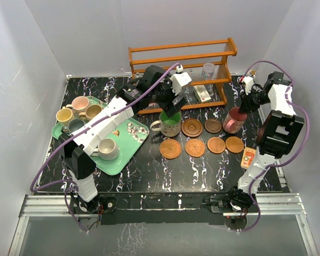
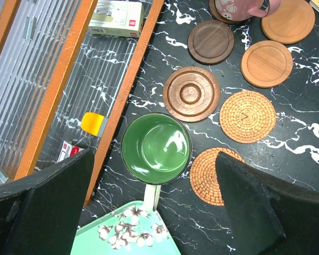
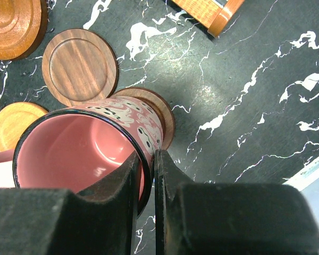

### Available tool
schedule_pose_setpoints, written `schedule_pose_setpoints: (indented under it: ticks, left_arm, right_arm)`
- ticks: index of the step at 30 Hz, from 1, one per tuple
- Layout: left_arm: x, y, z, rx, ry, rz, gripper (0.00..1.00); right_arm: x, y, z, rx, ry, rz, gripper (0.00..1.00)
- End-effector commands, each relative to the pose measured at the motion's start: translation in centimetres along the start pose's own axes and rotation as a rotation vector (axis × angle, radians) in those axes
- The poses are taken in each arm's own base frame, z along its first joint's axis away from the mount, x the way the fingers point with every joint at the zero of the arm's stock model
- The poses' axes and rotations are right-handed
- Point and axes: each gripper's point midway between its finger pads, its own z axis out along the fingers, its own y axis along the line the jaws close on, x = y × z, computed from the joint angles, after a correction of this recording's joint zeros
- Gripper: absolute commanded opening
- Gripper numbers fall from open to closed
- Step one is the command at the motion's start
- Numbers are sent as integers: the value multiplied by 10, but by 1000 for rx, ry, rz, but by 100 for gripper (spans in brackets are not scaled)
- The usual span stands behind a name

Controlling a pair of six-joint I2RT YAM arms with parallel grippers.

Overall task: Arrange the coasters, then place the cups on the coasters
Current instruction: Place the cup on the coaster.

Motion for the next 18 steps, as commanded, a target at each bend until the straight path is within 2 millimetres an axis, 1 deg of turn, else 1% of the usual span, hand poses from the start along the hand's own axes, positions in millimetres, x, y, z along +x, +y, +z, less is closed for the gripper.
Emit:
schedule_pose_setpoints:
  ticks: [1, 8, 18]
  left_arm:
    - [-20, 2, -29, -11, -72, 2, 97]
    - [-18, 3, -30, -9, -71, 1, 97]
    - [-16, 1, -29, -1, -67, 2, 98]
  right_arm:
    - [-24, 2, -14, 9, -80, -29, 0]
    - [-28, 0, -15, 15, -92, -28, 0]
    - [-24, -2, -9, 13, -93, -14, 0]
